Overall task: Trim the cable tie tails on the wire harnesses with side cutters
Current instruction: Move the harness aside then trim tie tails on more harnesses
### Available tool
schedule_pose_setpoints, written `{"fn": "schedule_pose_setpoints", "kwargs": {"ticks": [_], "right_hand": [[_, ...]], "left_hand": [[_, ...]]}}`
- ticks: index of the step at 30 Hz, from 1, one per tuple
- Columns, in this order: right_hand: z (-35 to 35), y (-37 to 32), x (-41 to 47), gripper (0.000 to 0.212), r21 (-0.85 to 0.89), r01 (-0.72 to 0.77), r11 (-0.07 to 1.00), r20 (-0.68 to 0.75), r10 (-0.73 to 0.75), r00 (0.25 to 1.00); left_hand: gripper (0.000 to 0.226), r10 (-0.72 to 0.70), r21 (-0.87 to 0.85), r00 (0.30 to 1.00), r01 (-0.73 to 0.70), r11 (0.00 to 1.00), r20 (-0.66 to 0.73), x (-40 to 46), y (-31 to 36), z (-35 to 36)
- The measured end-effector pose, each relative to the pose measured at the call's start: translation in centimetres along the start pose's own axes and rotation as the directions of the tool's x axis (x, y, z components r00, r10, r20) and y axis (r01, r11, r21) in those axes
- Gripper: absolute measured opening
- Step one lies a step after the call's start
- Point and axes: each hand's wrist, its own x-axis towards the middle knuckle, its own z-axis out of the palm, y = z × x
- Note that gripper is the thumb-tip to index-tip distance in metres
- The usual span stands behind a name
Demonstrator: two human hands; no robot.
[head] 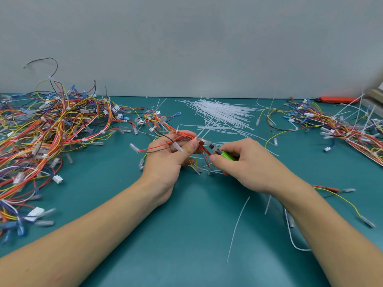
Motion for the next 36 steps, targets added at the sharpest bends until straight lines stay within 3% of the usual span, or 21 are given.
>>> {"fn": "schedule_pose_setpoints", "kwargs": {"ticks": [8,13,18,24,36], "right_hand": [[0.24,-0.01,-0.03,0.055,-0.045,0.008,0.999,-0.013,-0.009,1.0],[0.23,0.02,0.28,0.057,0.08,-0.047,0.996,-0.188,0.062,0.98],[0.34,0.05,0.1,0.06,0.114,-0.088,0.99,-0.216,0.111,0.97],[0.65,-0.49,-0.18,0.063,0.045,-0.081,0.996,-0.092,0.085,0.992],[0.11,-0.66,-0.56,0.063,0.074,-0.129,0.989,-0.045,0.133,0.99]], "left_hand": [[0.012,-0.019,-0.005,0.999,0.019,1.0,-0.031,-0.15,0.09,0.26],[0.011,-0.035,0.006,0.999,0.035,0.999,-0.004,-0.15,0.36,0.25],[0.01,-0.029,0.014,1.0,0.029,0.999,-0.001,-0.24,0.54,0.29],[0.01,-0.022,0.022,0.999,0.022,1.0,0.025,-0.27,0.51,0.29],[0.011,-0.022,0.015,0.999,0.022,1.0,0.036,-0.26,0.47,0.22]]}}
